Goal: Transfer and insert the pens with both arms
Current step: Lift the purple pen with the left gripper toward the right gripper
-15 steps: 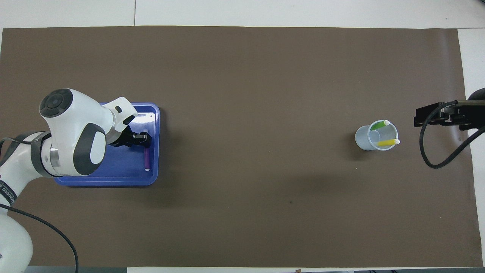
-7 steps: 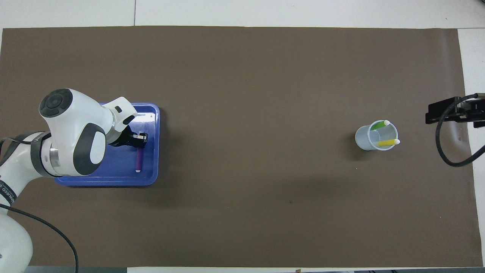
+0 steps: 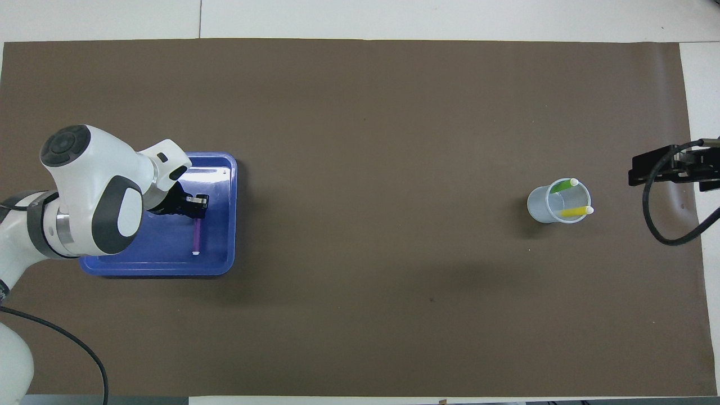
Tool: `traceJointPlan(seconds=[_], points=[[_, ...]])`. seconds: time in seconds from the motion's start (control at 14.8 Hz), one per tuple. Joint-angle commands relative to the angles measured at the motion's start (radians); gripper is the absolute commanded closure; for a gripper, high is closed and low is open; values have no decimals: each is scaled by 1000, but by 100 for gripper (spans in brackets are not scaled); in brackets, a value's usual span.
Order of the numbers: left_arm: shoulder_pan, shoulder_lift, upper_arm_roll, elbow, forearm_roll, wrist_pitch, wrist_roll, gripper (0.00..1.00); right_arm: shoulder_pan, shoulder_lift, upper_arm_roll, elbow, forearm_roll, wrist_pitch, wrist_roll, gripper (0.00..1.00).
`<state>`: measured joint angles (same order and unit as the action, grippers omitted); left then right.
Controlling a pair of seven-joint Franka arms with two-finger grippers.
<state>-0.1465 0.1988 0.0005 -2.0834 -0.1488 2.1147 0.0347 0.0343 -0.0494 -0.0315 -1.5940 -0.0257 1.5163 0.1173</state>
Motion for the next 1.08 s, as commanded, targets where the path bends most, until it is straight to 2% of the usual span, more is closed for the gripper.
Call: traceJointPlan(seconds=[0.0,0.14,0.27,0.41,0.47,0.68,0.81,1.01], points=[[34,-2,1,145,-11,-200,-4,100,2,8,-1,16,7,-15,19,0],[36,-10,7,235,-12,-330,-28,100,3,6,1,16,7,-16,19,0],[36,-28,9,285,-27,-404,-106,100,3,0,1,13,29,-16,21,0],[31,-53,7,325,-118,-456,-293,100,3,-3,2,11,49,-18,30,0],[24,-71,1,327,-162,-456,-409,100,3,-4,7,9,61,-18,33,0],[13,-136,-14,313,-366,-443,-790,100,4,-6,7,0,205,-13,36,0],[-10,-156,-25,312,-441,-423,-982,100,6,-6,10,-3,292,-2,36,0],[-65,-191,-28,272,-581,-342,-1299,100,7,-9,38,-29,435,71,106,0]])
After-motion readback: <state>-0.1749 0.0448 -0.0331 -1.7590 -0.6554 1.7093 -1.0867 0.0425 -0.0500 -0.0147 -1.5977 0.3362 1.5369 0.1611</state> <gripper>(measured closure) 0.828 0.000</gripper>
